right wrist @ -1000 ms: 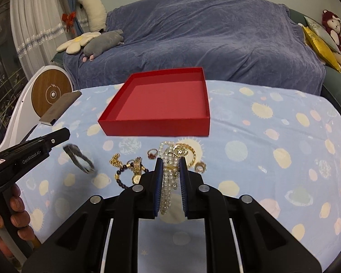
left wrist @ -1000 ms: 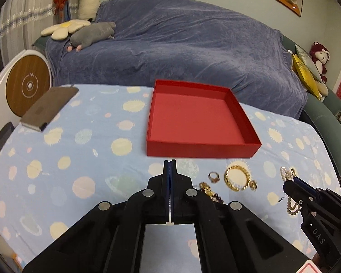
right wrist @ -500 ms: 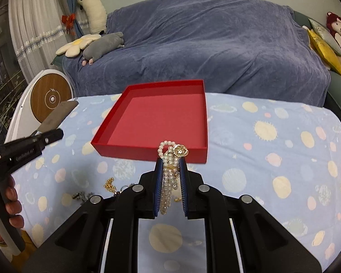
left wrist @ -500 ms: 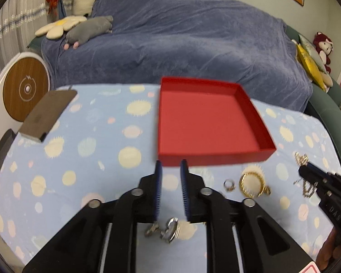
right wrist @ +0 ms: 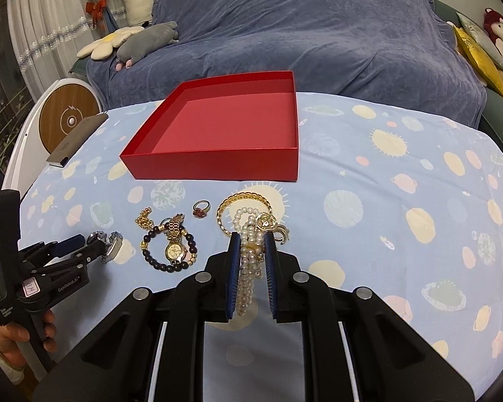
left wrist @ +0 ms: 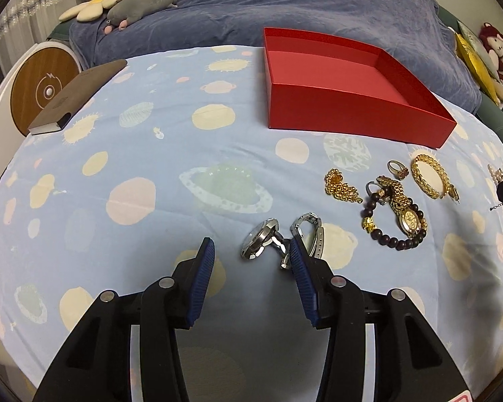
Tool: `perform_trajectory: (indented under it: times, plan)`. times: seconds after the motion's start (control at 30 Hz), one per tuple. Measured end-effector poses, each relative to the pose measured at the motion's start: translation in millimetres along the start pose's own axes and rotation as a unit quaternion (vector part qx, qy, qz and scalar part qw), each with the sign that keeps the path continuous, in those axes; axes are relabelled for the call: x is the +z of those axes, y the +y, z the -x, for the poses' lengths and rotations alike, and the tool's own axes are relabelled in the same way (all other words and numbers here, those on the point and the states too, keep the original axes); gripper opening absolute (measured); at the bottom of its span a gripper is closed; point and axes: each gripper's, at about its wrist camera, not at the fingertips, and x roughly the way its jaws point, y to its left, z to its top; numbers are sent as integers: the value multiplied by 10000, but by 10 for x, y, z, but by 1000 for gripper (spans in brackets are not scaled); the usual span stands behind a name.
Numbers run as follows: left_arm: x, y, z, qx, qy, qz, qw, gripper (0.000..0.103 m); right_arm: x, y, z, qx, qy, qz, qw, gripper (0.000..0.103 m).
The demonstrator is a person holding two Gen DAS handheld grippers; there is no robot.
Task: Organize jewelry
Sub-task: 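Lift and carry the pearl bracelet and silver watch over the red box with both grippers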
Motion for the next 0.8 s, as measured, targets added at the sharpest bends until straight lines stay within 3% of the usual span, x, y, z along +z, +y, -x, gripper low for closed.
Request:
perform_trajectory:
  times: [0.17, 0.3, 0.33, 0.8]
  plan:
    - [22, -17, -49, -74, -72, -20, 9999, 30, 3, 94, -33, 15, 2, 129, 9999, 14]
    - [67, -1, -69, -235, -106, 50, 9997, 25, -9, 157, -79, 67, 61, 178, 9998, 14]
    - [81, 3, -73, -303, -106, 69, 9995, 18, -9, 171, -88, 81, 70, 193, 9998, 14]
    - [147, -122, 113, -749, -255, -9, 9969, 16, 45, 283, -82, 164, 11, 294, 9994, 14]
